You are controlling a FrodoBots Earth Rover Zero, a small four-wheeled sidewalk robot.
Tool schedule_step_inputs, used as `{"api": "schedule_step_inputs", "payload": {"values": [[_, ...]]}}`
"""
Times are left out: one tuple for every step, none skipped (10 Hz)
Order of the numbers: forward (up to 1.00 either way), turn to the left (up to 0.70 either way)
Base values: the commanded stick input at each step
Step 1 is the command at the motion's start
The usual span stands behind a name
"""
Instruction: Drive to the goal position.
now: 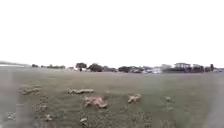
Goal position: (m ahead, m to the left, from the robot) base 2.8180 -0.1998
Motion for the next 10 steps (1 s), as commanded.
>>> {"api": "schedule_step_inputs", "payload": {"values": [[0.85,-0.34],[0.85,-0.34],[0.85,-0.29],[0.85,-0.17],[0.85,-0.05],[0.85,0.00],[0.85,0.00],[0.85,0.00],[0.85,0.00],[0.85,0.00]]}}
